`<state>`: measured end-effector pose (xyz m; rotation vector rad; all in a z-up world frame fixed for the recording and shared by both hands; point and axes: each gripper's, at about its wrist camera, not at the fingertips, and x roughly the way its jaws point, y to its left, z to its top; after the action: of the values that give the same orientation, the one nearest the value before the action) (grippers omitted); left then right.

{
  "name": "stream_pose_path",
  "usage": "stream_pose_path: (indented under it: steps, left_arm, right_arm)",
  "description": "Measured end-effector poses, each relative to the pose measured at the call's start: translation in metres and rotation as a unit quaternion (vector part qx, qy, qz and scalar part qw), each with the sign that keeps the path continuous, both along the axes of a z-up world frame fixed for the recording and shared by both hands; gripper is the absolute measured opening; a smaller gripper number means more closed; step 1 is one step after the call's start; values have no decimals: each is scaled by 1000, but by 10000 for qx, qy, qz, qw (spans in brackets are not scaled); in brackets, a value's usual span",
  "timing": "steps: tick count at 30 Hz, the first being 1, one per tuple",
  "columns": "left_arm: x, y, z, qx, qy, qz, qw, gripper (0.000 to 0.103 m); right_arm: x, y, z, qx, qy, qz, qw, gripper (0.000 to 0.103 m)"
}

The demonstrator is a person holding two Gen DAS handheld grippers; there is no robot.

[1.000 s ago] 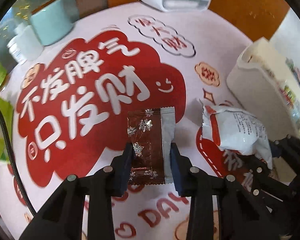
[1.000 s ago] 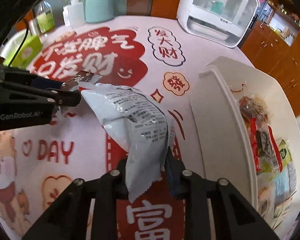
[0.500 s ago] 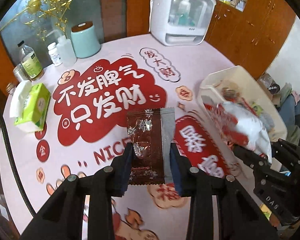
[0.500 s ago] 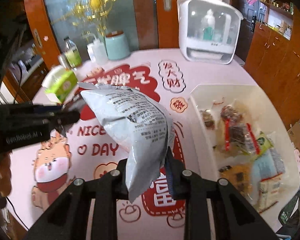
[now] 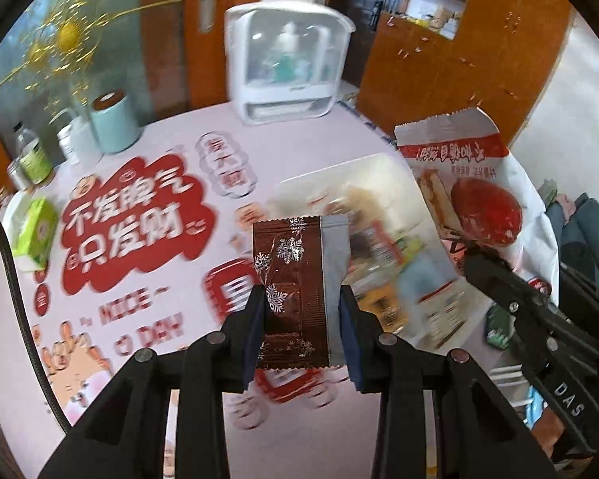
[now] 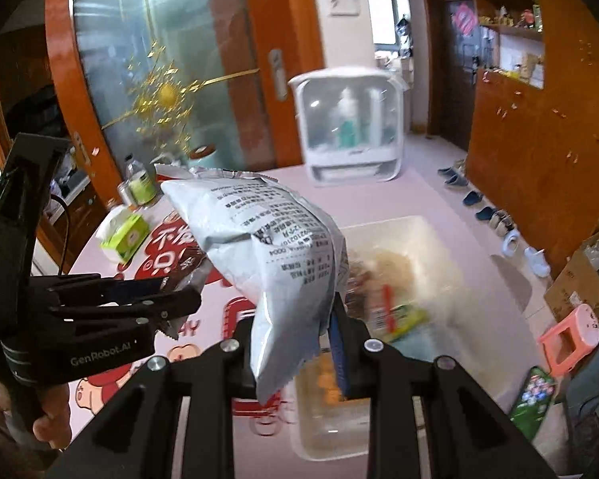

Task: Organize snacks
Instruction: 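Carry both items into the white tray and open both grippers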

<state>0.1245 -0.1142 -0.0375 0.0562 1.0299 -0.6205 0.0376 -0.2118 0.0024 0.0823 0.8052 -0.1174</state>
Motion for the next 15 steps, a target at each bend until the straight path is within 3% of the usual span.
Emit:
stream_pose_path:
  steps: [8, 15]
  left_arm:
    - [-12, -81, 21, -221, 20, -29, 9997, 34]
    - [-7, -115, 19, -150, 65, 97, 9998, 34]
  right_arm:
    - [-13, -70, 14, -91, -102, -282, 9995, 26]
    - [-3, -105, 11, -111, -58, -435, 9990, 26]
